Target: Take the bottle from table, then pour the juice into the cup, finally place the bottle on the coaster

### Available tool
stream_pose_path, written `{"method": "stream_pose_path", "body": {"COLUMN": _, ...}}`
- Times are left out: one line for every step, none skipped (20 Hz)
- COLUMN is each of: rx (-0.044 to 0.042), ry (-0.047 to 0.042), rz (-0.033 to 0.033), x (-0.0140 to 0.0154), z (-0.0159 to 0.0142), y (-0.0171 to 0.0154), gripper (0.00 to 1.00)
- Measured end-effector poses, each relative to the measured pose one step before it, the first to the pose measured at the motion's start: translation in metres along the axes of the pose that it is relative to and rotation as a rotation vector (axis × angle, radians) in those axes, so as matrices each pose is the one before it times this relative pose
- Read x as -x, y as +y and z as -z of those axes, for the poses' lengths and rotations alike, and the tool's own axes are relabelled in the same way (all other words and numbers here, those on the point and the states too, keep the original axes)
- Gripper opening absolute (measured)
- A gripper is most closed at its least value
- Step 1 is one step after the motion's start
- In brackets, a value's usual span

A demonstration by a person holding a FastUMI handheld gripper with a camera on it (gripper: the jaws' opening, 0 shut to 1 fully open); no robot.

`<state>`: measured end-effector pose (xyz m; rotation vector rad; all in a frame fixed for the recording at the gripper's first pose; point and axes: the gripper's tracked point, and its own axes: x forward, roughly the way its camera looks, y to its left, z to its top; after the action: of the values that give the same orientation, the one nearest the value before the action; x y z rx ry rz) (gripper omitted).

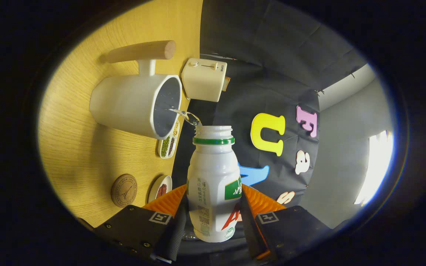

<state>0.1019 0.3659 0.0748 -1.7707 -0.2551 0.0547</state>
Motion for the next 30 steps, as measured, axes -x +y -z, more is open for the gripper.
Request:
{"method": "stream_pose_path", "body": {"rx": 0.00414, "ry": -0.00022, "rz": -0.00216, "x": 0.00036, "z": 0.00022, "y": 0.00014, "gripper": 0.69}}
{"method": "stream_pose_path", "body": {"rx": 0.00338, "ry": -0.00008, "rz": -0.00142, "x": 0.00038, "z": -0.00043, "y": -0.00006, "gripper": 0.69}}
{"method": "stream_pose_path", "body": {"rx": 0.00336, "ry": 0.00005, "rz": -0.00133, "x": -0.00044, "z": 0.00093, "y": 0.00022, "gripper": 0.69}}
{"method": "stream_pose_path", "body": {"rx": 0.00302, "ry": 0.00071, "rz": -0.00199, "x": 0.00017, "z": 0.00062, "y": 0.00008, "gripper": 0.69}}
{"method": "stream_pose_path", "body": {"rx": 0.00244, "ry": -0.00050, "rz": -0.00148, "x": -0.00084, "z": -0.00003, "y": -0.00003, "gripper": 0.69}}
{"method": "stream_pose_path", "body": {"rx": 0.00210, "ry": 0.00038, "rz": 0.00037, "x": -0.00034, "z": -0.00001, "y": 0.00014, "gripper": 0.69}}
{"method": "stream_pose_path", "body": {"rx": 0.00343, "ry": -0.00161, "rz": -0.00038, "x": 0.00000, "z": 0.00002, "y": -0.00029, "gripper": 0.69}}
{"method": "stream_pose_path", "body": {"rx": 0.00408, "ry": 0.00048, "rz": 0.00258, "x": 0.00043, "z": -0.00048, "y": -0.00049, "gripper": 0.69}}
{"method": "stream_pose_path", "body": {"rx": 0.00445, "ry": -0.00089, "rz": 0.00246, "x": -0.00060, "z": -0.00005, "y": -0.00054, "gripper": 0.69}}
{"method": "stream_pose_path", "body": {"rx": 0.00332, "ry": 0.00035, "rz": 0.00237, "x": 0.00009, "z": -0.00019, "y": -0.00037, "gripper": 0.69}}
{"method": "stream_pose_path", "body": {"rx": 0.00222, "ry": 0.00000, "rz": 0.00011, "x": -0.00048, "z": 0.00072, "y": -0.00020, "gripper": 0.69}}
{"method": "stream_pose_path", "body": {"rx": 0.00019, "ry": 0.00001, "rz": 0.00043, "x": 0.00060, "z": -0.00007, "y": -0.00016, "gripper": 0.69}}
{"method": "stream_pose_path", "body": {"rx": 0.00205, "ry": -0.00127, "rz": -0.00033, "x": -0.00049, "z": -0.00067, "y": 0.00033, "gripper": 0.69}}
{"method": "stream_pose_path", "body": {"rx": 0.00379, "ry": -0.00054, "rz": 0.00064, "x": -0.00005, "z": -0.00020, "y": -0.00068, "gripper": 0.69}}
{"method": "stream_pose_path", "body": {"rx": 0.00454, "ry": -0.00031, "rz": 0.00119, "x": 0.00040, "z": -0.00006, "y": -0.00051, "gripper": 0.69}}
{"method": "stream_pose_path", "body": {"rx": 0.00228, "ry": 0.00033, "rz": 0.00110, "x": -0.00001, "z": -0.00016, "y": -0.00035, "gripper": 0.69}}
{"method": "stream_pose_path", "body": {"rx": 0.00057, "ry": -0.00002, "rz": 0.00194, "x": -0.00022, "z": 0.00037, "y": -0.00017, "gripper": 0.69}}
{"method": "stream_pose_path", "body": {"rx": 0.00064, "ry": -0.00024, "rz": 0.00055, "x": 0.00020, "z": -0.00007, "y": -0.00026, "gripper": 0.69}}
{"method": "stream_pose_path", "body": {"rx": 0.00098, "ry": -0.00041, "rz": 0.00073, "x": -0.00060, "z": -0.00051, "y": -0.00022, "gripper": 0.69}}
{"method": "stream_pose_path", "body": {"rx": 0.00405, "ry": -0.00082, "rz": 0.00031, "x": 0.00063, "z": -0.00032, "y": -0.00035, "gripper": 0.69}}
{"method": "stream_pose_path", "body": {"rx": 0.00551, "ry": 0.00069, "rz": 0.00226, "x": -0.00001, "z": 0.00056, "y": -0.00063, "gripper": 0.70}}
{"method": "stream_pose_path", "body": {"rx": 0.00515, "ry": 0.00074, "rz": 0.00216, "x": 0.00010, "z": 0.00024, "y": -0.00039, "gripper": 0.69}}
{"method": "stream_pose_path", "body": {"rx": 0.00166, "ry": -0.00006, "rz": 0.00224, "x": -0.00024, "z": 0.00012, "y": -0.00036, "gripper": 0.69}}
{"method": "stream_pose_path", "body": {"rx": 0.00139, "ry": -0.00334, "rz": 0.00252, "x": 0.00019, "z": -0.00118, "y": -0.00044, "gripper": 0.69}}
{"method": "stream_pose_path", "body": {"rx": 0.00355, "ry": -0.00075, "rz": 0.00481, "x": 0.00008, "z": -0.00088, "y": -0.00097, "gripper": 0.69}}
{"method": "stream_pose_path", "body": {"rx": 0.00339, "ry": -0.00337, "rz": 0.00342, "x": -0.00001, "z": -0.00035, "y": -0.00004, "gripper": 0.69}}
{"method": "stream_pose_path", "body": {"rx": 0.00313, "ry": -0.00254, "rz": 0.00301, "x": 0.00054, "z": -0.00083, "y": -0.00041, "gripper": 0.69}}
{"method": "stream_pose_path", "body": {"rx": 0.00475, "ry": -0.00165, "rz": 0.00136, "x": 0.00059, "z": -0.00101, "y": -0.00044, "gripper": 0.69}}
{"method": "stream_pose_path", "body": {"rx": 0.00520, "ry": -0.00040, "rz": 0.00104, "x": 0.00009, "z": -0.00012, "y": 0.00000, "gripper": 0.69}}
{"method": "stream_pose_path", "body": {"rx": 0.00509, "ry": -0.00188, "rz": 0.00094, "x": 0.00058, "z": -0.00057, "y": -0.00088, "gripper": 0.70}}
